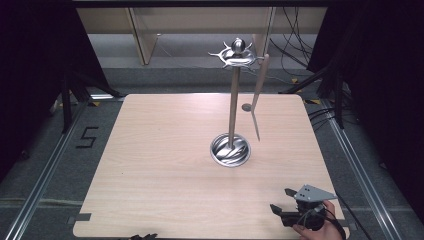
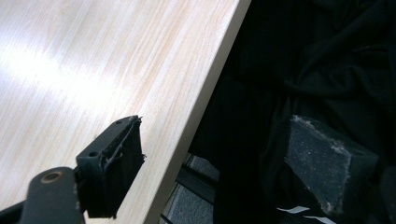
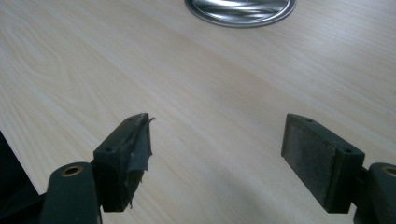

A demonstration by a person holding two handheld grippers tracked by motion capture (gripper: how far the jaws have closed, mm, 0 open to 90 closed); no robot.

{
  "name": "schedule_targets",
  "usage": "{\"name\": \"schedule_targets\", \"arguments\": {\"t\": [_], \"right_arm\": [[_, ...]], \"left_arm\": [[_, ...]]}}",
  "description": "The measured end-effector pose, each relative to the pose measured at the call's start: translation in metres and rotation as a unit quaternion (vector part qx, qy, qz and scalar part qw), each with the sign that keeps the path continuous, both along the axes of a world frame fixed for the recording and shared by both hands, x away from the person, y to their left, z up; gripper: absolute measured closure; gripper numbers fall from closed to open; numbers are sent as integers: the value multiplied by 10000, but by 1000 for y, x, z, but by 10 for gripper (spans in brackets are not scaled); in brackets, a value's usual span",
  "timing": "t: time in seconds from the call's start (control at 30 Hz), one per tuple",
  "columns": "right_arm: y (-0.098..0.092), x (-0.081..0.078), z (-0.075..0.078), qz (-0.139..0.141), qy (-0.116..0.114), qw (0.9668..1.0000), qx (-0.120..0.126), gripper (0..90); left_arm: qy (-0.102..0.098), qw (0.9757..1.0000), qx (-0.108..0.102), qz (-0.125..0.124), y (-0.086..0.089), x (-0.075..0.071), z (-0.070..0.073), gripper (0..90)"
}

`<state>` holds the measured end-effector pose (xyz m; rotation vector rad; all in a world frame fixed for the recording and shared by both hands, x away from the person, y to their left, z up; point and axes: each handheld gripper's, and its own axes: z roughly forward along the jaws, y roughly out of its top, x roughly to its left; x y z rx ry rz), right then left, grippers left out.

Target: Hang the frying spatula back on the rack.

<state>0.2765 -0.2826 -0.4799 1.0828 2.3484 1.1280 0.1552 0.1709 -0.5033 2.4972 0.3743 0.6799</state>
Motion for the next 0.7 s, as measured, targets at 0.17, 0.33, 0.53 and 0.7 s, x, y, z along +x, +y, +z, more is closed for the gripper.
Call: {"name": "schedule_targets", "arguments": {"t": [0.17,0.33,0.53,0.7], "right_arm": [[2,-2,-3,29,16,10000,-87,251],[4,-6,-4,-22,144,9998,-94,248],[4,-5,-6,30,101,9998,-138,247],[2,-3,-8,119,39,9998,-173,246]], "left_arm": [[1,10000,28,9,0,0,0,179],[-81,9999,35,56,0,0,0,179],[3,10000,15,1,0,0,-1,179],[-21,10000,33,4,0,0,0,179]]}}
